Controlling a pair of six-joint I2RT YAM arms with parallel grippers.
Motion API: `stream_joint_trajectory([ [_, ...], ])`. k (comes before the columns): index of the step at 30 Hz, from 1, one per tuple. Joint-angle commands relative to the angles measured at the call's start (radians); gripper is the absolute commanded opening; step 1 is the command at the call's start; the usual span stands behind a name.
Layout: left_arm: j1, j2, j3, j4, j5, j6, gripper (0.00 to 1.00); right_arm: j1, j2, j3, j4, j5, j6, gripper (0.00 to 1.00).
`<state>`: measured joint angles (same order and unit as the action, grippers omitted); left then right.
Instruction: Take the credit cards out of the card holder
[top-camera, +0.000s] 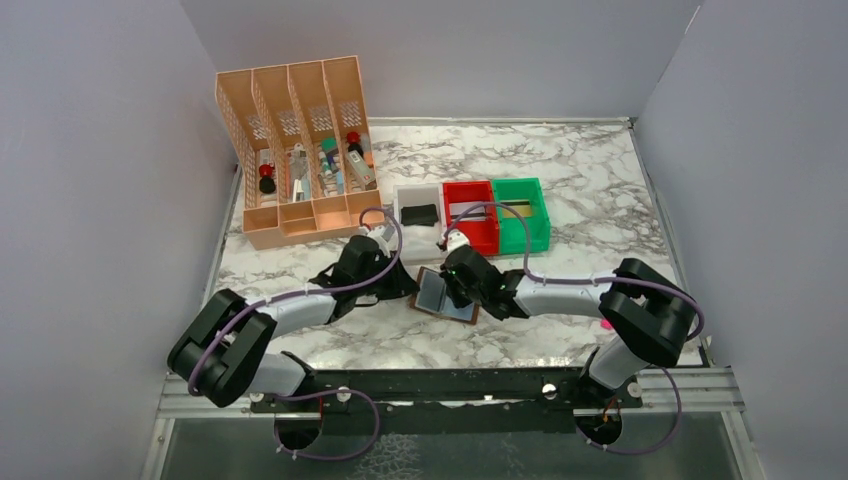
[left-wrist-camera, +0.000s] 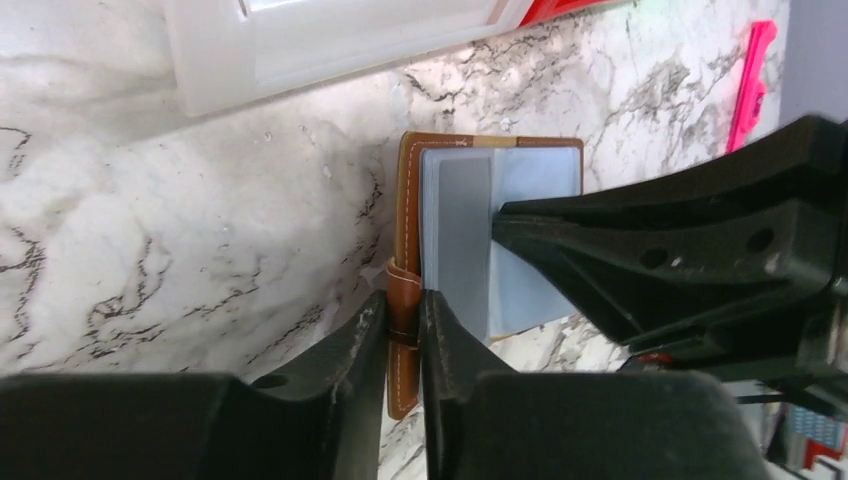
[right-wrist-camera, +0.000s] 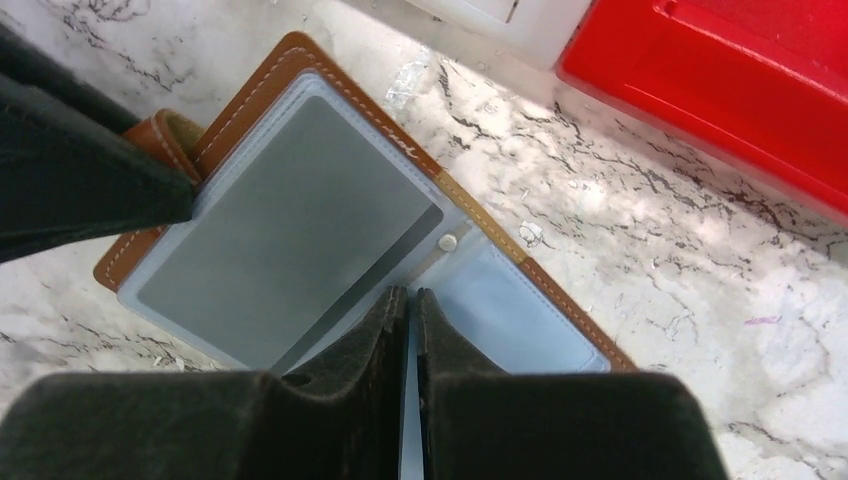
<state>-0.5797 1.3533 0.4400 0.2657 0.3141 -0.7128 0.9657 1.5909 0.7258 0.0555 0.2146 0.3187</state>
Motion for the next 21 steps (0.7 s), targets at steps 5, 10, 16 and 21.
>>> stream_joint_trajectory([
  [5, -0.068, -0.082, -0.093, 0.078, -0.079, -0.057, 0.00, -0.019, 0.034, 0.145, -0.210, -0.014, 0.240, 0.19],
  [10, -0.137, -0.155, -0.160, 0.077, -0.162, -0.133, 0.00, -0.019, 0.019, 0.180, -0.277, -0.036, 0.374, 0.33],
  [16, -0.155, -0.288, -0.244, 0.073, -0.262, -0.243, 0.00, -0.012, -0.025, 0.094, -0.190, -0.149, 0.477, 0.45],
  [21, -0.162, -0.373, -0.277, 0.047, -0.332, -0.281, 0.00, 0.022, -0.051, 0.061, -0.188, -0.117, 0.510, 0.49],
])
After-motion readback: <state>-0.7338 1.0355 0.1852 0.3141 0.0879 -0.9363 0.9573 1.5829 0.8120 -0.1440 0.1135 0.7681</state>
